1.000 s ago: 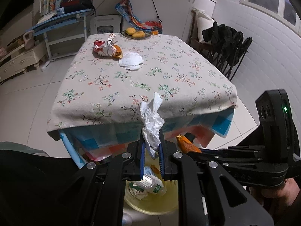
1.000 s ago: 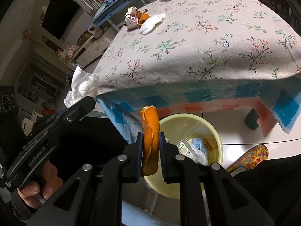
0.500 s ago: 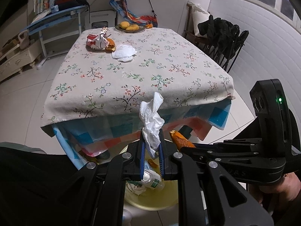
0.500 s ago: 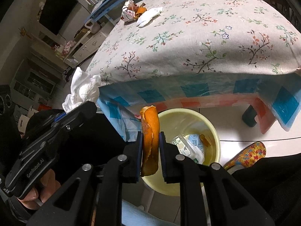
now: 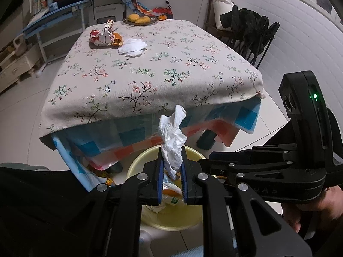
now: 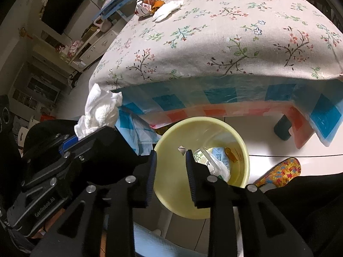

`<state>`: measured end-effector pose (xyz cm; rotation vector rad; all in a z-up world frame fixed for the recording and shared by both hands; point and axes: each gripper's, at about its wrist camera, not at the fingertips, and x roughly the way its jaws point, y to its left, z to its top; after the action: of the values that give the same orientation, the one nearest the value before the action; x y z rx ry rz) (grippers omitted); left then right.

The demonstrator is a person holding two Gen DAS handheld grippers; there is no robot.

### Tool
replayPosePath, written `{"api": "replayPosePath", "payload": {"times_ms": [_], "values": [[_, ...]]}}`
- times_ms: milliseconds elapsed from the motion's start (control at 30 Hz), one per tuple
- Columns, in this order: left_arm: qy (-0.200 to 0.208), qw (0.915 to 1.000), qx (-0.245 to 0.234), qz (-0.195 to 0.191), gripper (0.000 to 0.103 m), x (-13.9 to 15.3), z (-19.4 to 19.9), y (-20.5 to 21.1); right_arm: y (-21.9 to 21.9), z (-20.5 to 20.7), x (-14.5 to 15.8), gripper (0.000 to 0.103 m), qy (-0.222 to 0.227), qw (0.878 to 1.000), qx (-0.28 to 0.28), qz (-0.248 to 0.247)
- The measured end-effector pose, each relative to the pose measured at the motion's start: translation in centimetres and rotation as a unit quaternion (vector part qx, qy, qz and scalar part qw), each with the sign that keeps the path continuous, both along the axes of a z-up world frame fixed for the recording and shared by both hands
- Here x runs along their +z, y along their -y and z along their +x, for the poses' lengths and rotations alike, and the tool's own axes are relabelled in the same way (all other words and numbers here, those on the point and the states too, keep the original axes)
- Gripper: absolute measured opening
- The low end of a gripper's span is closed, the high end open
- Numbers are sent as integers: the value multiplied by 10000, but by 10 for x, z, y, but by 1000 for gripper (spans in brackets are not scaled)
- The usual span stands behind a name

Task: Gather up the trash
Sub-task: 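Open both grippers to drop the tissue and orange piece into the bucket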

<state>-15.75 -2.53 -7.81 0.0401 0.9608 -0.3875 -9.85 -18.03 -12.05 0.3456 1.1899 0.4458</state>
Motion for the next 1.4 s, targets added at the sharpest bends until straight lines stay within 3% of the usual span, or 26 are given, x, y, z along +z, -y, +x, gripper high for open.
{"api": "replayPosePath", "payload": {"times_ms": [133, 300, 533, 1200, 1400], "values": [[-28, 10000, 3, 25, 14, -1, 0, 1, 2, 0, 1, 37, 18, 10000, -51, -11], [8, 9999, 50, 92, 26, -1, 0, 1, 6, 1, 2, 48, 35, 9998, -178, -19], [108, 9997, 104, 186, 38, 2, -1, 2, 7, 1, 1, 52, 34, 9998, -203, -20], [266, 9985, 366, 312, 58, 5, 0, -2, 8, 2, 1, 55, 27, 9998, -214, -25], [403, 9974, 508, 321, 69, 8, -1, -6, 14, 2, 4, 56, 163, 9994, -313, 24]]}}
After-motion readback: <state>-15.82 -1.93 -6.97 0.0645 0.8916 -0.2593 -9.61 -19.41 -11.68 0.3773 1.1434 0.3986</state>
